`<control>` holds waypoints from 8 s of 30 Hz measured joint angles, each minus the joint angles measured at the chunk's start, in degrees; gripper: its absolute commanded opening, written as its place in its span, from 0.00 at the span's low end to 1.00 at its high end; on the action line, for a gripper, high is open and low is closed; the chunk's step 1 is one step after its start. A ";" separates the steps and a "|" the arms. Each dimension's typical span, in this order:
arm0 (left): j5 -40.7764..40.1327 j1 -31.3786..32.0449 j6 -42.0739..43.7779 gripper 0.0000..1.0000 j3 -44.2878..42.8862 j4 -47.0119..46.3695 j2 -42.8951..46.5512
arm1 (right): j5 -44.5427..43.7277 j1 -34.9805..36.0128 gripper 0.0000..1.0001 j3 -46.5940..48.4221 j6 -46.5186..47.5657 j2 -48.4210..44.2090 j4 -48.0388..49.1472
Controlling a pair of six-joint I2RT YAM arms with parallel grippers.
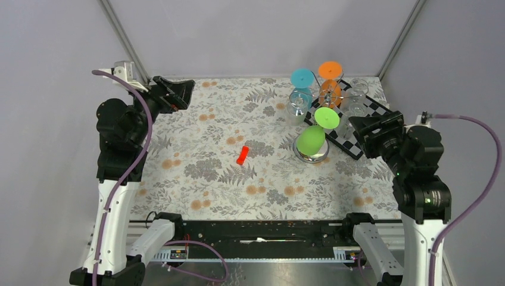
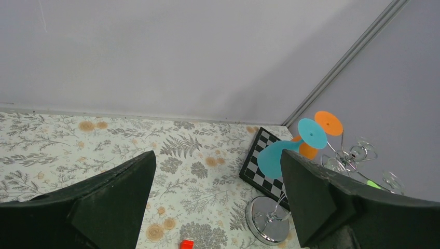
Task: Take the wine glass off the wine glass rack
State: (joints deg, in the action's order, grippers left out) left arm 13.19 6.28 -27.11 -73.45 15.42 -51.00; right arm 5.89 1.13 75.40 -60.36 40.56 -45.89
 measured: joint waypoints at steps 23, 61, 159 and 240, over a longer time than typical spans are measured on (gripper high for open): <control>-10.64 0.00 -1.31 0.99 -0.20 3.56 -0.02 | 8.44 0.00 0.56 -18.56 -14.60 1.81 19.74; -16.90 0.00 -1.88 0.99 -0.46 5.51 -1.01 | 10.64 0.00 0.00 -22.75 -20.94 -0.26 26.01; 7.02 -0.07 -3.76 0.99 5.11 -5.81 1.18 | -1.64 5.20 0.00 -8.09 -8.63 -2.78 13.03; 20.76 5.88 -92.76 0.00 9.09 -91.19 -19.39 | 11.15 36.44 0.28 16.24 -33.99 37.64 77.44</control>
State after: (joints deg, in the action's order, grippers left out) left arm 33.95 12.16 -119.87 -64.36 -75.77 -70.39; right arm 17.04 37.56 91.64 -94.35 78.19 31.55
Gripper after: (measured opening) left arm 0.025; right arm 0.129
